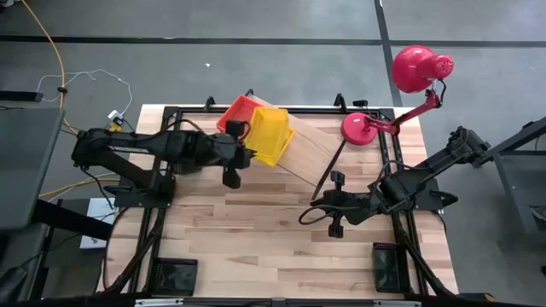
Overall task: Stack baskets on shelf by color
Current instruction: Stack the yellow bin on top of the yellow bin on the shelf
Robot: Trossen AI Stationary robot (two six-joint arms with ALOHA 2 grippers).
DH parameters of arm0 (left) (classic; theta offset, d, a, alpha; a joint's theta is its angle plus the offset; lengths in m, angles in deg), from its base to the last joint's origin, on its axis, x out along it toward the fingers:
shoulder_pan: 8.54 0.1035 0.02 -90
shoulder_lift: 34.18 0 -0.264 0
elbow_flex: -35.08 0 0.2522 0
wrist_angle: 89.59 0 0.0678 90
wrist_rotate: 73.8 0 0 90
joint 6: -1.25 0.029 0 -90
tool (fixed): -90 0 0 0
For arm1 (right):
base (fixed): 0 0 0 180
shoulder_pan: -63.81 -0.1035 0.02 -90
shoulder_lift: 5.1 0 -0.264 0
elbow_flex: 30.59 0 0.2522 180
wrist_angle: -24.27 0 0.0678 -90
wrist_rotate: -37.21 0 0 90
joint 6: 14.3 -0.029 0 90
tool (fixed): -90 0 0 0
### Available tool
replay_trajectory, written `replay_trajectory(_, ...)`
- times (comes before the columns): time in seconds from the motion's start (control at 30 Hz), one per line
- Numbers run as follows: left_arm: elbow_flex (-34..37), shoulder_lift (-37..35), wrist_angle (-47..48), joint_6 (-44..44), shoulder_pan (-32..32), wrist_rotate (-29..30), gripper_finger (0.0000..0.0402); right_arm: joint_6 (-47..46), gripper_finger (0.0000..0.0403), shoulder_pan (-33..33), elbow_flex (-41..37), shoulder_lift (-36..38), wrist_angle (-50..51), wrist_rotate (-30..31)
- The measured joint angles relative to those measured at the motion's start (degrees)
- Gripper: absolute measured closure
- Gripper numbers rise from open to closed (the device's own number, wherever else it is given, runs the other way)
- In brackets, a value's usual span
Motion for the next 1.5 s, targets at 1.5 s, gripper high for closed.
replay_trajectory(1.5, -5.11, 4.7, 4.7, -2.24, -5.0, 4.09, 0.0265, 0.04, 0.0403, 0.01, 0.0, 0.0, 0.24, 0.02)
